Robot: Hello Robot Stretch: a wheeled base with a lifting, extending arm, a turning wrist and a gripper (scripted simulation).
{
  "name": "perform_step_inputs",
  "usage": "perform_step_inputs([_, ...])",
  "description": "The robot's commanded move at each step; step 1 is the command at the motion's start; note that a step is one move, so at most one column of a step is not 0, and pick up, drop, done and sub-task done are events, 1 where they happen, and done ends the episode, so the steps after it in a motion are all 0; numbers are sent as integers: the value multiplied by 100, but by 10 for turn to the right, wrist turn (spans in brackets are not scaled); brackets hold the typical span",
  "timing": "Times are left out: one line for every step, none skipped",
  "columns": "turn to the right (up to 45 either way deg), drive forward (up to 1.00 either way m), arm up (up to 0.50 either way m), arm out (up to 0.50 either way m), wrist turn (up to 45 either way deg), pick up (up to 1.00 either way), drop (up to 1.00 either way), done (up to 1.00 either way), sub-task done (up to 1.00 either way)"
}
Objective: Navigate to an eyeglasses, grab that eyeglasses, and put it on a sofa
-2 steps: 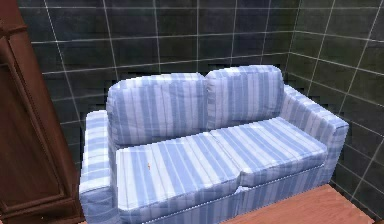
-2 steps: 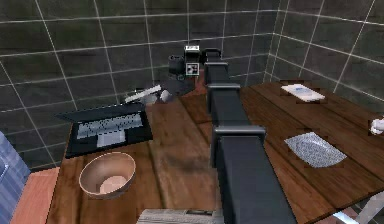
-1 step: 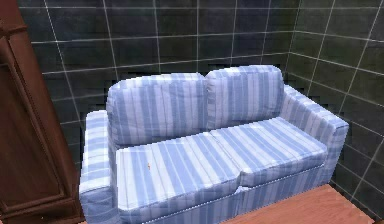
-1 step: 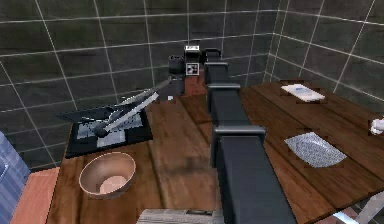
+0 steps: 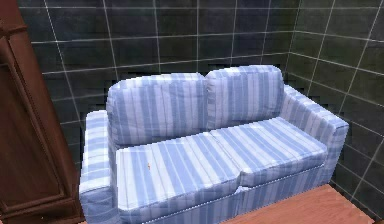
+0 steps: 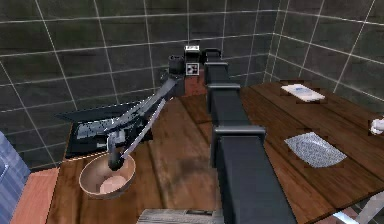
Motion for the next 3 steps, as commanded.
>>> perform_step_inputs([0, 0, 0, -36, 0, 0, 0, 0, 0])
perform_step_inputs([-180, 0, 0, 0, 0, 0, 0, 0, 0])
perform_step_inputs([0, 35, 0, 0, 0, 0, 0, 0, 0])
